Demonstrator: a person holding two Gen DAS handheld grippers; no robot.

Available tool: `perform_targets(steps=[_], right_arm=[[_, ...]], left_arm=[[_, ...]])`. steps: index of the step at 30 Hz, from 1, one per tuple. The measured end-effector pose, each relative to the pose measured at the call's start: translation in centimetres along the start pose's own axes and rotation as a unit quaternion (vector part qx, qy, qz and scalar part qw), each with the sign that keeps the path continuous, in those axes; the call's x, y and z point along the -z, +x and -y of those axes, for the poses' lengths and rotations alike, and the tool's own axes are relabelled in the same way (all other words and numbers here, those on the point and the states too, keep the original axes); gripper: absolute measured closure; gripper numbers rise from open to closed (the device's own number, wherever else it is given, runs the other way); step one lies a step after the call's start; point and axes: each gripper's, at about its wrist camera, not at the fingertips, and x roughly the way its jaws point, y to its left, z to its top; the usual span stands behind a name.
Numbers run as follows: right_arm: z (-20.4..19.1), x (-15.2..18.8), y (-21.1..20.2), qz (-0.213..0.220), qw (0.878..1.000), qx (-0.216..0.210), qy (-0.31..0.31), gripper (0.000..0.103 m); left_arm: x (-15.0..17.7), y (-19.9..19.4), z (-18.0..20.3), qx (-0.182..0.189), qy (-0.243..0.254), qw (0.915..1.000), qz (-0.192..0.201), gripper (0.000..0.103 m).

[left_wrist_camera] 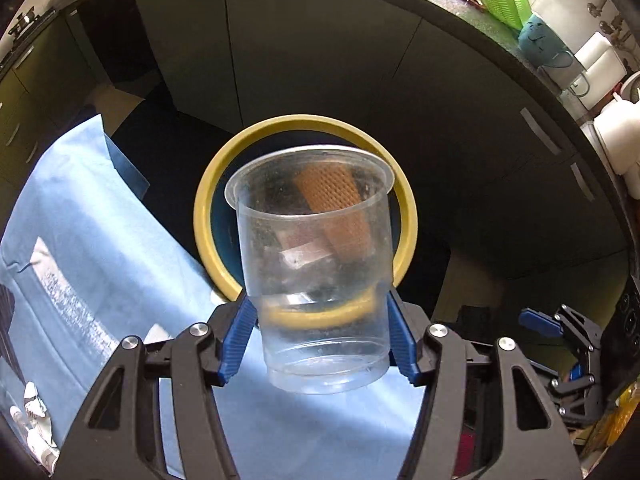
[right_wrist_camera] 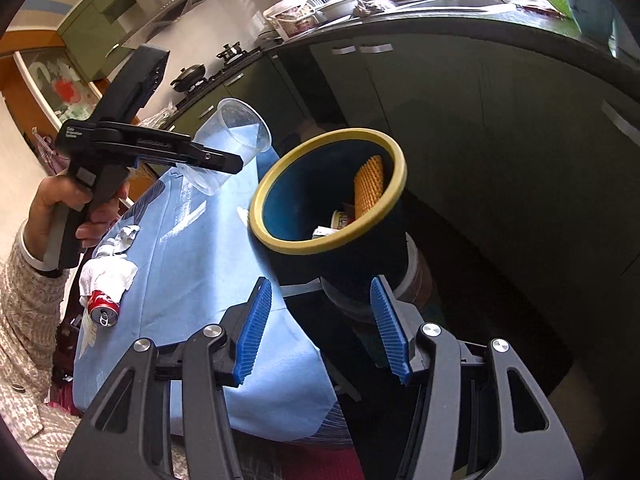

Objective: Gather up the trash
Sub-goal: 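Carry the clear cup over the bin and open the left gripper, then grasp the white tissue on the red can with the right gripper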

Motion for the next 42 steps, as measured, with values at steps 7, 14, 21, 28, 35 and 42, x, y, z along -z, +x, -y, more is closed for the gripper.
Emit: perform_targets(steps=[7,14,21,28,35,42], right_arm=[[1.9,-0.1,0.6,-0.007,1.000,-0.005,0.020,0.050],[0.7,-0.1,0.3,-0.003,1.000,-0.015,0.010,0.048],[-2.3,0.2,1.0,-0.011,0.999,-0.029,-0.015,0.047],[-10.4,0.0,3.1,-0.036,0.992,-0.070,-0.098,0.046],[-23.7,0.9,7.6,-0.090,0.960,-0.140,-0.224,0.042],[-36.2,2.3,12.0,-0.130,0.922,-0.177,-0.319,0.041]], left_arm=[[-3.1,5.4,-1.4,-0.033,-0.039,0.9986,-0.015,0.033],[0.3,-0.6,-1.8,-0.001,-0.050,0.9973,0.054,0.033],[11.5,-12.9,-2.5,0.023,-0.077,0.9813,0.175,0.027],[27.1,-22.6,-4.7,-0.062,-0.129,0.9420,0.303,0.016],[40.3,-27.8,-10.5,-0.176,-0.242,0.8826,0.363,0.012],[45.4,-26.0,-15.5,-0.163,-0.319,0.8716,0.334,0.012]])
